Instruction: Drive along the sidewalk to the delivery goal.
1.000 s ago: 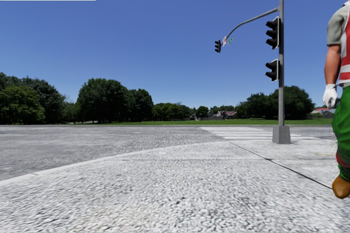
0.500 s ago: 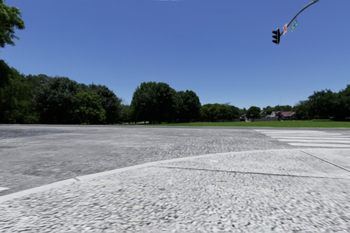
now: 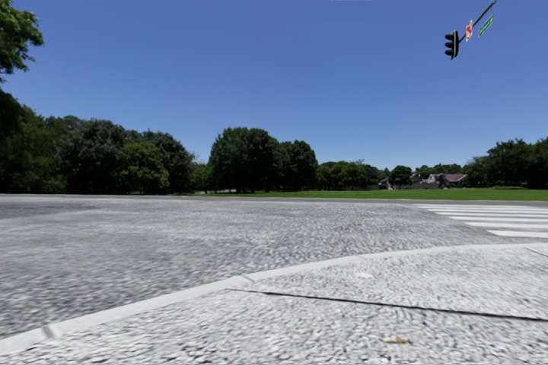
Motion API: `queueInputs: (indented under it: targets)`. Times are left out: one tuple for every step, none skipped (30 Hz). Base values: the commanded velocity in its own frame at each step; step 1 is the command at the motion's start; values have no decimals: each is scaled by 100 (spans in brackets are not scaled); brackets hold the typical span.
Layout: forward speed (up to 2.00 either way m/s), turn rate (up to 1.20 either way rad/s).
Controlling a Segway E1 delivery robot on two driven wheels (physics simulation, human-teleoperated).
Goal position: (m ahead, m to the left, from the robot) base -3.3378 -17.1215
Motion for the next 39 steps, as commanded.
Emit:
queueInputs:
  targets:
    - [82,-120]
    - [82,-120]
    - [81,-120]
    - [81,-120]
    - [81,-120]
    - [79,-120]
    - [78,-120]
    - [76,-120]
    - [75,-120]
    - [73,-116]
    - [71,-113]
    - [68,-112]
    - [64,-109]
    - [63,-108]
    - [62,-104]
    - [62,-97]
    - [62,-92]
    - [62,-88]
    - [62,-88]
    - [62,-82]
    - [62,-80]
    - [62,-80]
    - [62,-80]
    - [62,-79]
    - [62,-79]
    - [63,-79]
    - [66,-79]
    - [78,-77]
    - [78,-77]
    - [85,-76]
    - [88,-76]
    - [89,-76]
    - [89,-76]
    - [89,-76]
    - [89,-76]
    - [89,-76]
    - [89,-76]
    - [89,-76]
    - [89,-76]
